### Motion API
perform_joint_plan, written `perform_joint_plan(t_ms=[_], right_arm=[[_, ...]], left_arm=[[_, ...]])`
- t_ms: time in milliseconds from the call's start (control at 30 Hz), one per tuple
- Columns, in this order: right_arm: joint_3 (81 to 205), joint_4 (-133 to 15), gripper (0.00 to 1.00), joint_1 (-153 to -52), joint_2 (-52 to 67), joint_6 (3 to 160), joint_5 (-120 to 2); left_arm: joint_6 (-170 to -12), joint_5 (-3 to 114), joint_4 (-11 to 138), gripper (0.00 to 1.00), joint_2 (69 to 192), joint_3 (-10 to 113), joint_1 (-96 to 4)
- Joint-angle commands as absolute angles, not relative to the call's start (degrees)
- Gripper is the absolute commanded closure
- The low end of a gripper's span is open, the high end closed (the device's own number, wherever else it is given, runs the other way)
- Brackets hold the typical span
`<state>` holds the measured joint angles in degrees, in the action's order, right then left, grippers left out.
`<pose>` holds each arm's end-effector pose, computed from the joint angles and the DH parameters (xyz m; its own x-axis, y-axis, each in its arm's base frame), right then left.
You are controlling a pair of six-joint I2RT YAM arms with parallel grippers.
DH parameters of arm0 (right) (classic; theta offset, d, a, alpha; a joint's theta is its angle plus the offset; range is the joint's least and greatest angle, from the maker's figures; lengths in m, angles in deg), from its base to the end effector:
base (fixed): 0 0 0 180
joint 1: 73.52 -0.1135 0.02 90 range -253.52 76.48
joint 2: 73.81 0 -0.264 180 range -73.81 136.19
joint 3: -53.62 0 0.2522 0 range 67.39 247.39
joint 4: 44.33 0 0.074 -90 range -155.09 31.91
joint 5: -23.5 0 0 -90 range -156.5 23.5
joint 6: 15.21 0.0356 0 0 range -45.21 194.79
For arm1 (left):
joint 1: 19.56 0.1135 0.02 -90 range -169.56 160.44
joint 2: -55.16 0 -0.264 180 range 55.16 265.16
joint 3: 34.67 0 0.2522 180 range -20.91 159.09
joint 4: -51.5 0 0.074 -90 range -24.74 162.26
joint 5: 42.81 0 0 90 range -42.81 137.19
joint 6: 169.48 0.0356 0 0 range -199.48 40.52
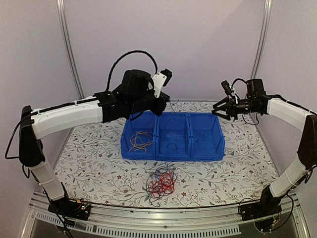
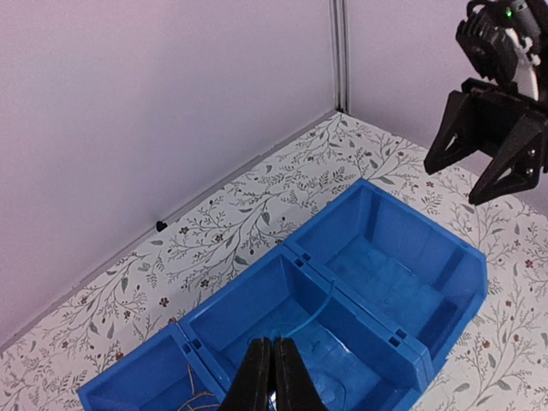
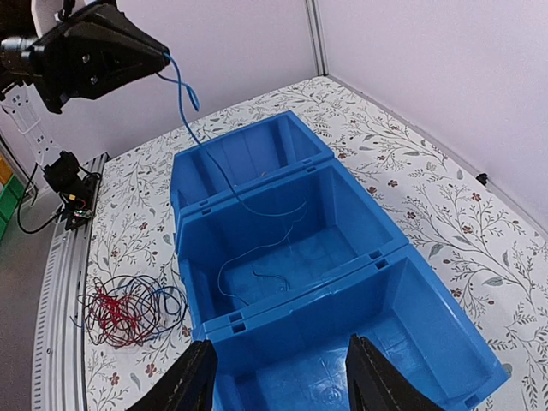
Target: Untangle the cables
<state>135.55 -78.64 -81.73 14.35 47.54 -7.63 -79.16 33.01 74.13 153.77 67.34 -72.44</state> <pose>0.3247 0.0776 0.2899 -0.2433 -0.2743 -0.9304 -0.9326 0.3298 0.1467 0.2566 -0.3246 0.3537 -0.1952 0.2669 -0.9437 0.6346 0.7681 0.0860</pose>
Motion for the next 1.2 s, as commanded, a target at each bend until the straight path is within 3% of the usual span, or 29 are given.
perform_joint_plan(t_ms=[0, 600, 700, 800, 1167], right_arm=[[134.94, -79.57, 0.45, -81.61, 15.2, 46.5, -7.11], [135.57, -81.1, 0.44, -81.54, 17.23, 45.44, -6.47], [135.56, -81.18, 0.44, -81.53, 17.25, 45.34, -6.38], [135.61, -81.41, 0.44, -81.58, 17.2, 45.09, -6.36], [135.91, -82.34, 0.44, -81.57, 17.34, 43.7, -5.96]], left_arm=[[-83.87, 36.57, 72.77, 1.0, 155.06, 62.96, -71.53], [-88.07, 40.65, 82.65, 1.0, 173.46, 73.98, -70.51], [-88.16, 42.07, 86.33, 0.78, 176.65, 79.01, -70.33], [-88.38, 41.25, 89.37, 0.66, 176.9, 81.86, -70.28], [-89.25, 38.71, 86.93, 0.55, 155.18, 64.79, -71.61]])
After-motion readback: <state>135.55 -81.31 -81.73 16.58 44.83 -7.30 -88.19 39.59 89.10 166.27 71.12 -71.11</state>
